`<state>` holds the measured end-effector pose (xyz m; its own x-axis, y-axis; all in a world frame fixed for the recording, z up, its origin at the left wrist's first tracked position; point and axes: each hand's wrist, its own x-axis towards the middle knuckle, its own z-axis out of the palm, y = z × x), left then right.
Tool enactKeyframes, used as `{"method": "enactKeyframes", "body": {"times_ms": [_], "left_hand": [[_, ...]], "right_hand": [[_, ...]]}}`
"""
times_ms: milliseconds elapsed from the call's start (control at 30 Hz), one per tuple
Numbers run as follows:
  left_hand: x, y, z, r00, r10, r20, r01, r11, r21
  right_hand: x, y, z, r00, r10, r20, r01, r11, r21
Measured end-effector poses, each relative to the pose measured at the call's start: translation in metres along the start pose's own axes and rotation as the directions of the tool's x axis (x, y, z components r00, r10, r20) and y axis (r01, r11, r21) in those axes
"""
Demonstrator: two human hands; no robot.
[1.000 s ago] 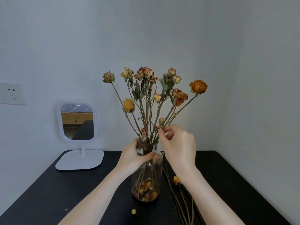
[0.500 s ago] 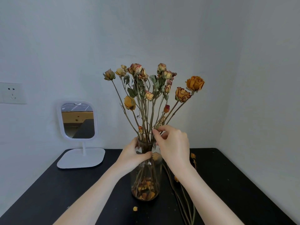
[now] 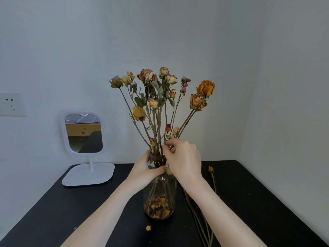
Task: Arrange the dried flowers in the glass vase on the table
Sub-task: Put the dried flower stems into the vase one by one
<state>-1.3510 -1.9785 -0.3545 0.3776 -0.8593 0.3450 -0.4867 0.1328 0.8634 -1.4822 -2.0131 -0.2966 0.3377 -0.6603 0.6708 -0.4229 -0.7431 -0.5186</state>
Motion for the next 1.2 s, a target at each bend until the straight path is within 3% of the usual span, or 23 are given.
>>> {"method": "enactKeyframes", "body": {"times_ms": [200, 467, 633, 700, 767, 833, 900, 1000, 1100, 1200], "left_hand": [[0.003, 0.001, -0.001, 0.999, -0.038, 0.024, 0.039, 0.999, -0.006], [0.015, -0.002, -0.019, 0.975, -0.145, 0.166, 0.140, 0.989, 0.039], [0.006, 0.004, -0.022, 0.956, -0.160, 0.247, 0.172, 0.985, -0.029], [-0.006, 0.005, -0.016, 0.978, -0.138, 0.159, 0.147, 0.988, -0.042], [-0.028, 0.006, -0.007, 0.991, -0.108, -0.077, 0.105, 0.994, -0.042], [-0.058, 0.006, 0.004, 0.940, -0.036, -0.340, 0.041, 0.999, 0.006], [-0.089, 0.007, 0.017, 0.904, 0.106, -0.414, -0.046, 0.987, 0.153], [-0.117, 0.011, 0.040, 0.969, 0.180, -0.169, -0.129, 0.954, 0.272], [-0.115, 0.013, 0.068, 0.994, 0.046, 0.101, -0.082, 0.918, 0.388], [-0.095, 0.011, 0.094, 0.981, -0.102, 0.164, 0.019, 0.896, 0.443]], "right_hand": [[-0.003, 0.000, 0.003, 0.999, -0.020, 0.027, 0.021, 0.999, -0.036], [-0.019, 0.005, -0.018, 0.998, -0.063, 0.024, 0.062, 0.998, 0.020], [-0.033, 0.035, -0.039, 0.995, 0.036, 0.089, -0.035, 0.999, -0.016], [-0.037, 0.055, -0.046, 0.984, 0.127, 0.123, -0.122, 0.991, -0.045], [-0.040, 0.079, -0.050, 0.962, 0.229, 0.147, -0.220, 0.973, -0.077], [-0.044, 0.106, -0.055, 0.934, 0.319, 0.163, -0.308, 0.947, -0.092], [-0.049, 0.132, -0.058, 0.899, 0.398, 0.185, -0.381, 0.917, -0.122], [-0.054, 0.164, -0.060, 0.813, 0.525, 0.250, -0.493, 0.851, -0.184], [-0.059, 0.181, -0.058, 0.720, 0.604, 0.341, -0.550, 0.797, -0.250], [-0.063, 0.187, -0.051, 0.647, 0.637, 0.420, -0.564, 0.770, -0.298]]}}
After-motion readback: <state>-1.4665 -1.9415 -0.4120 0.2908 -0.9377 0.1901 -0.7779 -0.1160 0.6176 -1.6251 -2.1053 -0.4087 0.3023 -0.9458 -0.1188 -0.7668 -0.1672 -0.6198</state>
